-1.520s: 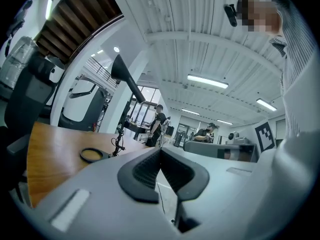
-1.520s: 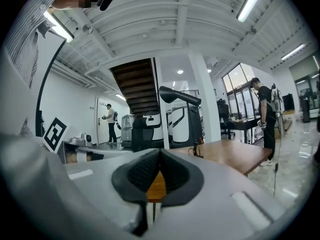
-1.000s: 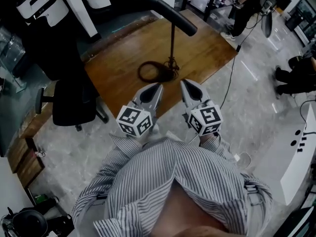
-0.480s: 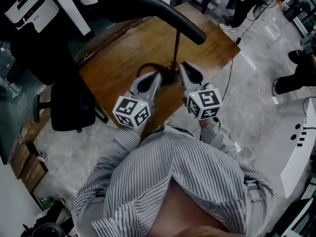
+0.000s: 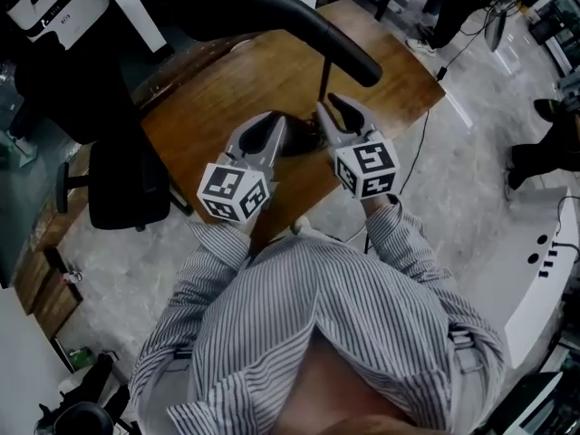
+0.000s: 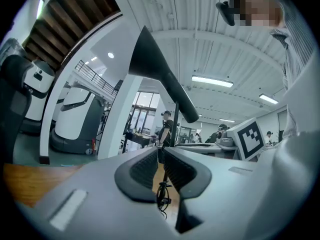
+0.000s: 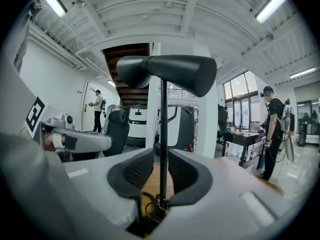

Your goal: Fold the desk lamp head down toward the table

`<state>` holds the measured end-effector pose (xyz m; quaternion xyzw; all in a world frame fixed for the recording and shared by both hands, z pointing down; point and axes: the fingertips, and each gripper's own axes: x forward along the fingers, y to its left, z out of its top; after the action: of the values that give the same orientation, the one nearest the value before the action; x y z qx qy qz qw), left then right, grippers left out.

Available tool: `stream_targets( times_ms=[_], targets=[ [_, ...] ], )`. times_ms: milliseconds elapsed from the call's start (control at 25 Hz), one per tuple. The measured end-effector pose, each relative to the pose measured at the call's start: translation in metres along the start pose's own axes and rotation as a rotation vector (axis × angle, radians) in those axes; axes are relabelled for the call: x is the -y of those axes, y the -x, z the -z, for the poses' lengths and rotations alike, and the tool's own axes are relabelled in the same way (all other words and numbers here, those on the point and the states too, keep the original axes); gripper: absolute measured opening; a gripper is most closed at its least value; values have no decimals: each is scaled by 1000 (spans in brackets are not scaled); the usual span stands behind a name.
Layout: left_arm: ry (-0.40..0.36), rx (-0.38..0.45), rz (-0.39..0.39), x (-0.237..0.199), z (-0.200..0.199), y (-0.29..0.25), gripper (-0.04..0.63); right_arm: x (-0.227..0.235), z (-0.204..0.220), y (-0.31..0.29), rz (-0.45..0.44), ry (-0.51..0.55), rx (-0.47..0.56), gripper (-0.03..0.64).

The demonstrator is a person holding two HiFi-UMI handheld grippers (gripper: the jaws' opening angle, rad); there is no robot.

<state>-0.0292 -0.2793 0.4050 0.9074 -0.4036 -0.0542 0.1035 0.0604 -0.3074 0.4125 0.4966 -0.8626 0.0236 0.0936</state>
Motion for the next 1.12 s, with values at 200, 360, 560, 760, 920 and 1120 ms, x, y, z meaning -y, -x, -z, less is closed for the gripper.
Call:
stream_targets(
  times_ms=[200,360,560,760,920,1120],
  targets=[
    [-43,31,-25,-13,-15,-3,48,2,-3,-18,-16,20,8,81],
    [-81,63,-29,-16,-30,-4,52,4,-2,-19,-6,33,12,53],
    [-170,113,-45,-31,-59,1,67,4,-1,-19,-21,12,22,41],
    [-337,202,-49,-37,-115,16,95,4,0,-17,-22,7,17,41],
    [-429,270,-74,-41,-156,29,123,2,-2,-17,-30,10,16,41],
    [-430,306,-55,-36,-181,31,150,4,-2,-17,-32,14,11,41]
  ],
)
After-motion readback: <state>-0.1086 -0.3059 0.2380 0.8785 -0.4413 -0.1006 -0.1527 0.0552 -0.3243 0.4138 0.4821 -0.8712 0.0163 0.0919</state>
